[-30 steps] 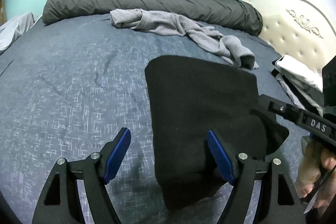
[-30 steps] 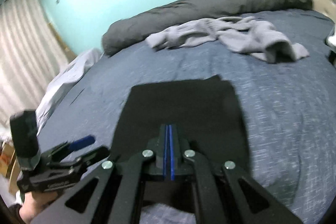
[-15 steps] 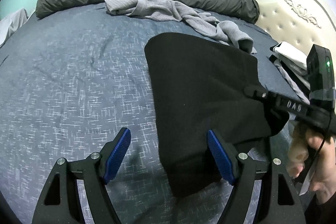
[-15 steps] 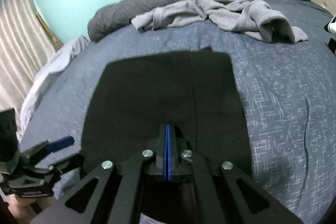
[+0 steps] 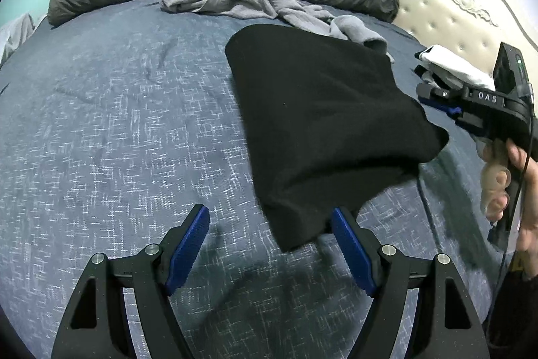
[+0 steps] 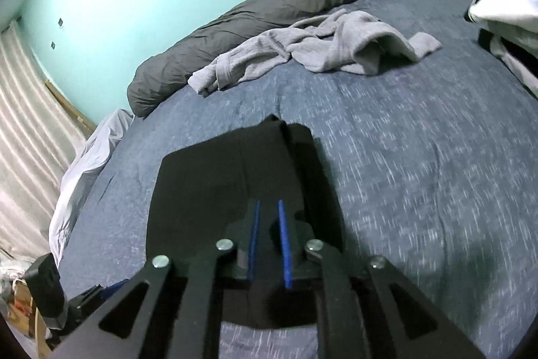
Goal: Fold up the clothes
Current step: 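Close the right tool on the black trousers' edge and pull it flat, then grasp the trousers' corner with the left tool while the right tool holds the other end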
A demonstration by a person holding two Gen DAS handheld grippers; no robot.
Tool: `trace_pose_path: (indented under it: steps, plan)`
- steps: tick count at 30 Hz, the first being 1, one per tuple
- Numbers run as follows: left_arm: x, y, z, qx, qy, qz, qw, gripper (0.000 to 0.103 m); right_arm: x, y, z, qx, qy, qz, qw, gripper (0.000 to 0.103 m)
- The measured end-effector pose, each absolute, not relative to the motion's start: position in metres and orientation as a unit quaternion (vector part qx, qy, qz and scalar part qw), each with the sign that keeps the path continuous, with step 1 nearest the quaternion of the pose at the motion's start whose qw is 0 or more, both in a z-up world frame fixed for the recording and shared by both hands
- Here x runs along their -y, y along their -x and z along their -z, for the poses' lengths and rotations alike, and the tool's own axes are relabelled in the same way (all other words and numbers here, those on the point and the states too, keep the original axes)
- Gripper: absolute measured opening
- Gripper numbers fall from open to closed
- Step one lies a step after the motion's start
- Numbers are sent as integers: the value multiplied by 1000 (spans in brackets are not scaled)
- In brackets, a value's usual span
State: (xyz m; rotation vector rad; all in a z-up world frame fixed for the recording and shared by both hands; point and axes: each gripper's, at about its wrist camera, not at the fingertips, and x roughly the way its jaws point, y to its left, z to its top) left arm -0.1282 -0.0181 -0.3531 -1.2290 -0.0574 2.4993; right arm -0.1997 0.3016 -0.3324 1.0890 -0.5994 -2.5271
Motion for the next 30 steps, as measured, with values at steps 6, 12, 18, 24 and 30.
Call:
trace_pose_path:
  steps: [6, 12, 18, 24, 30]
  plan:
    - [9, 134, 361, 28, 438, -876, 199, 61, -297, 181, 340, 204, -404, 878, 156, 20]
    - [0, 133, 367, 15, 442, -870, 219, 39, -295, 183, 335, 182, -414, 879, 153, 29]
    - [-2, 134, 370, 8, 445, -867, 226, 20, -290, 219, 324, 156, -428, 878, 146, 40]
    - [0, 135, 368, 8, 441, -867, 230, 13, -277, 273, 305, 97, -437, 881, 155, 43]
    - [-2, 136, 367, 6, 439, -868, 231, 12, -273, 313, 321, 88, -486, 856, 150, 46]
